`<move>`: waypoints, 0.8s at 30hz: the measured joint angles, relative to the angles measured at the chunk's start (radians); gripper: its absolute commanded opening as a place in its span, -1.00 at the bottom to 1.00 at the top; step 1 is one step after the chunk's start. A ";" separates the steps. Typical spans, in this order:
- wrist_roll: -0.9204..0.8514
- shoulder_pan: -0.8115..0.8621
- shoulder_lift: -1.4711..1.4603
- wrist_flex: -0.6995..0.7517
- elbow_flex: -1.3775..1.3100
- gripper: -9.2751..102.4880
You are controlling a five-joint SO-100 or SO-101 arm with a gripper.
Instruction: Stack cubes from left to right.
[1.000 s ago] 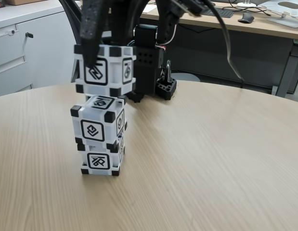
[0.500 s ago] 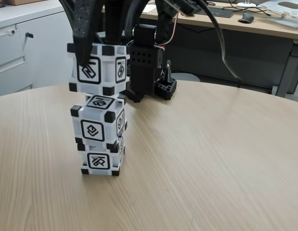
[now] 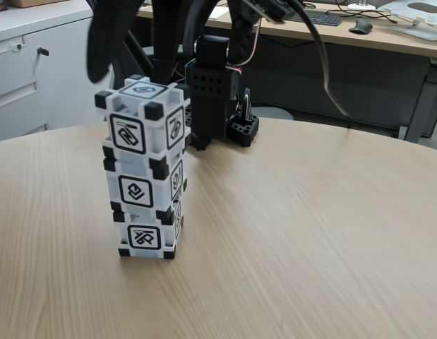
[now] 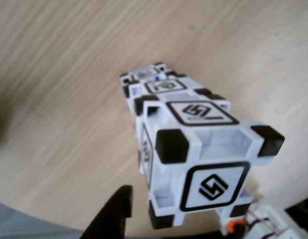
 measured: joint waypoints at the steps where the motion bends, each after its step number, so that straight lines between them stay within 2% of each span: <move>1: -0.008 0.000 0.000 0.000 0.000 0.07; 13: 0.046 -0.046 0.000 0.000 0.000 0.05; 20: 0.170 -0.252 0.000 0.000 0.000 0.03; 24: 0.225 -0.382 0.000 0.000 0.000 -0.18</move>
